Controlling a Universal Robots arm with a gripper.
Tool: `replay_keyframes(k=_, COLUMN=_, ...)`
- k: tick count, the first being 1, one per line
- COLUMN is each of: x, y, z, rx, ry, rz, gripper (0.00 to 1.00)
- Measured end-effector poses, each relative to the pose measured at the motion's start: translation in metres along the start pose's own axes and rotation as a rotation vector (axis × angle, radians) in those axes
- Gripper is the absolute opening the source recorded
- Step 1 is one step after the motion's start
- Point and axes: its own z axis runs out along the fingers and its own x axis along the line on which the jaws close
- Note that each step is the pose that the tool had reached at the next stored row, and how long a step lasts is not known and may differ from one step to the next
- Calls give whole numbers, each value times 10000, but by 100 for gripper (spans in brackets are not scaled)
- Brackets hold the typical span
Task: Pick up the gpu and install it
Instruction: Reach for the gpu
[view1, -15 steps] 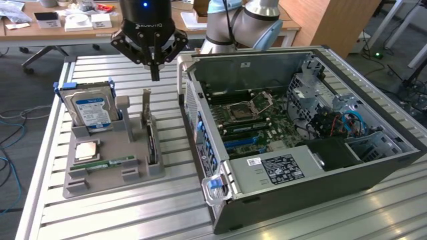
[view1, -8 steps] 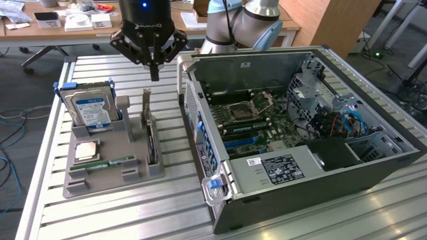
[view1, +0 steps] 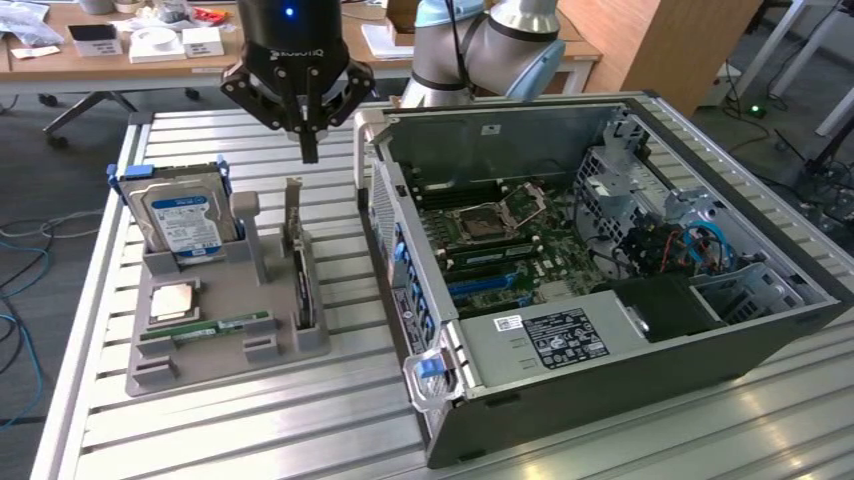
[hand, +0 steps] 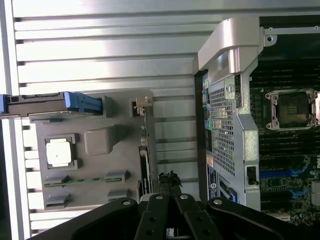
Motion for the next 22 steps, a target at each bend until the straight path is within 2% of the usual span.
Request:
replay_keyframes(k=8, x=18, y=-2, z=45, rx=1, ry=0, rz=2, gripper=10)
replay_keyframes(k=22, x=244, y=-18, z=43, rx=2, ry=2, rz=0, gripper=10)
